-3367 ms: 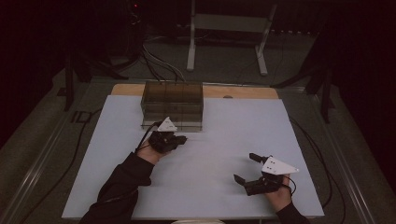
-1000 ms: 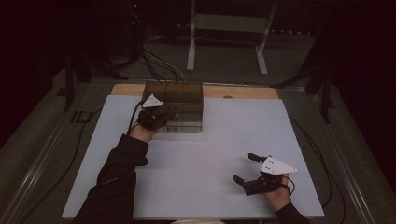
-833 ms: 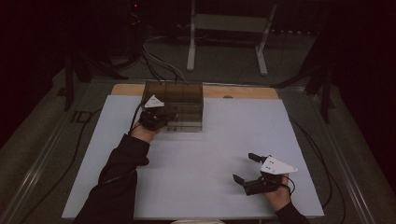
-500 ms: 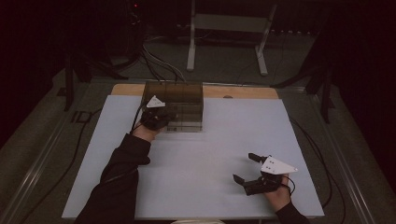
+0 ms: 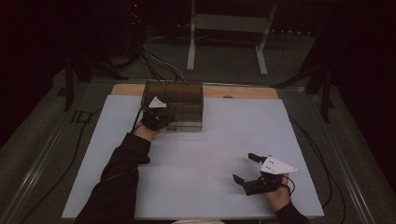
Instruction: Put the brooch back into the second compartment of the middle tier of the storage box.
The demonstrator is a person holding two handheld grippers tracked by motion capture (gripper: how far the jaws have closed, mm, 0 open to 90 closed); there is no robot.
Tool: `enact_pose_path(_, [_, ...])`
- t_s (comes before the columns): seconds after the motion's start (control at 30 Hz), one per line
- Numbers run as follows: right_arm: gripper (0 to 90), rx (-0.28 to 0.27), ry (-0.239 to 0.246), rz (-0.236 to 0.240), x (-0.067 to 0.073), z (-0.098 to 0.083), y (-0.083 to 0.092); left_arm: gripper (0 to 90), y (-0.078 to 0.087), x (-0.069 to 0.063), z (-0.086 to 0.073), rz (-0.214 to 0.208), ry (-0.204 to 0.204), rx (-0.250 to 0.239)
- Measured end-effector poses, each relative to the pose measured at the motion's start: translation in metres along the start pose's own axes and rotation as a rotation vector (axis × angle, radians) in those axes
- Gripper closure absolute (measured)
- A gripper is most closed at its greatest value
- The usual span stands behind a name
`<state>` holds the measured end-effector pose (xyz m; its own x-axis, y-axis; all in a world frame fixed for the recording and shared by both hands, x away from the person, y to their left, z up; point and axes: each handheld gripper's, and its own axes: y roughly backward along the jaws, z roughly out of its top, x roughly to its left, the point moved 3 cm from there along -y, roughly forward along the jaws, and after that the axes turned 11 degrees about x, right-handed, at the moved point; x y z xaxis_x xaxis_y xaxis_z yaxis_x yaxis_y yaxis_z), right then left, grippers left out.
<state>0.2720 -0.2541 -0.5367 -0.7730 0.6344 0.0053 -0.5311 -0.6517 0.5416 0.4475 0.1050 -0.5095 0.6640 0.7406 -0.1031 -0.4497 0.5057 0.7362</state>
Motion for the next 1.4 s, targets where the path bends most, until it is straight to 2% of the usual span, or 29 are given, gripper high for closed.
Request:
enact_pose_path(0.17, [0.0,-0.001,-0.002,0.0,0.0,0.0,0.0,87.7,-0.005,0.002,-0.001,0.021,-0.001,0.036])
enact_pose_path(0.3, [0.0,-0.001,-0.002,0.0,0.0,0.0,0.0,87.6,-0.007,0.002,0.001,0.018,0.001,0.046])
enact_pose_path(0.43, [0.0,-0.002,-0.006,0.0,-0.001,0.0,0.001,87.6,-0.008,-0.001,0.004,0.029,-0.017,0.06])
enact_pose_path(0.8, [0.0,-0.001,-0.006,0.005,-0.002,0.0,0.0,87.5,-0.005,0.0,0.01,0.04,-0.021,0.042])
enact_pose_path(0.97, [0.0,0.001,-0.007,0.008,-0.001,0.0,0.0,86.0,-0.003,0.002,0.01,0.037,0.006,0.016])
enact_pose_path(1.03, [0.0,-0.001,-0.007,0.009,-0.001,0.0,0.0,82.4,-0.003,0.002,0.01,0.05,0.008,0.015])
enact_pose_path(1.07, [0.0,0.0,-0.006,0.007,-0.001,0.0,0.0,70.1,-0.002,0.002,0.01,0.054,0.014,0.009])
enact_pose_path(1.17, [0.0,0.0,-0.006,0.009,-0.001,0.0,0.0,60.8,0.0,0.001,0.01,0.045,0.015,0.01])
enact_pose_path(1.23, [0.0,0.0,-0.006,0.009,-0.001,0.0,0.0,58.6,0.001,-0.002,0.01,0.035,0.012,0.004])
enact_pose_path(1.4, [0.0,-0.001,-0.005,0.009,-0.001,0.0,0.0,39.9,0.003,-0.006,0.009,0.041,0.011,0.011])
